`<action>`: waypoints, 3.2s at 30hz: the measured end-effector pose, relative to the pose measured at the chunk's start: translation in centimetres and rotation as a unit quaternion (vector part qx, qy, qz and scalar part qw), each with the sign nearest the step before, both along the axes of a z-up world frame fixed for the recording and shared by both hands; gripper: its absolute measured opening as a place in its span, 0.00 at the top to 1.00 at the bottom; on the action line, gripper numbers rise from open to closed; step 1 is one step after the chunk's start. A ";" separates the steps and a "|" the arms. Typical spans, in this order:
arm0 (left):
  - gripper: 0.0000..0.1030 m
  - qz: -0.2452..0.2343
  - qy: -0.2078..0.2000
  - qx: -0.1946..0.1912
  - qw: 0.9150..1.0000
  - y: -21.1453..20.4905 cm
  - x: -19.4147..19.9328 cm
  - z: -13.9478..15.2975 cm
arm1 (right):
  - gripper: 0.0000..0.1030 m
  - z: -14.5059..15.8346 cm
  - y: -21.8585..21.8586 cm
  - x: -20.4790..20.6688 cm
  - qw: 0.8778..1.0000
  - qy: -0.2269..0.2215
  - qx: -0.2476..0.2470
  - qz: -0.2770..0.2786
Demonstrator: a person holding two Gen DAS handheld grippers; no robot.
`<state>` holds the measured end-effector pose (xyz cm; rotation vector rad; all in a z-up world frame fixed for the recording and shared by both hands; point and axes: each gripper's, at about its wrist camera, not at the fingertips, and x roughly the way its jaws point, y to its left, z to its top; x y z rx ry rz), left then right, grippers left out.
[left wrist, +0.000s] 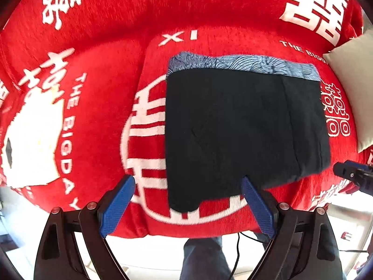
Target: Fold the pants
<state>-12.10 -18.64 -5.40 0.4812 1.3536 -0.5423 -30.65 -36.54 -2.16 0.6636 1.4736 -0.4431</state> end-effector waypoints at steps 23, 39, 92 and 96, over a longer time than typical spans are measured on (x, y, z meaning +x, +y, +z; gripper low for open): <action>0.00 0.017 -0.029 0.011 0.999 0.9 -2.2 7.0 | 0.00 7.0 5.5 2.1 0.998 -0.005 -0.059 0.020; 0.00 0.016 0.000 0.002 1.000 1.2 -1.7 6.9 | 0.00 7.4 6.3 3.4 0.997 0.005 -0.065 0.029; 0.00 -0.010 -0.006 -0.011 1.000 1.5 -0.8 7.1 | 0.00 8.0 7.2 3.7 0.996 0.008 -0.084 0.001; 0.00 -0.004 -0.004 -0.008 1.000 1.5 -0.7 6.9 | 0.00 7.7 7.0 3.8 0.996 0.009 -0.085 0.009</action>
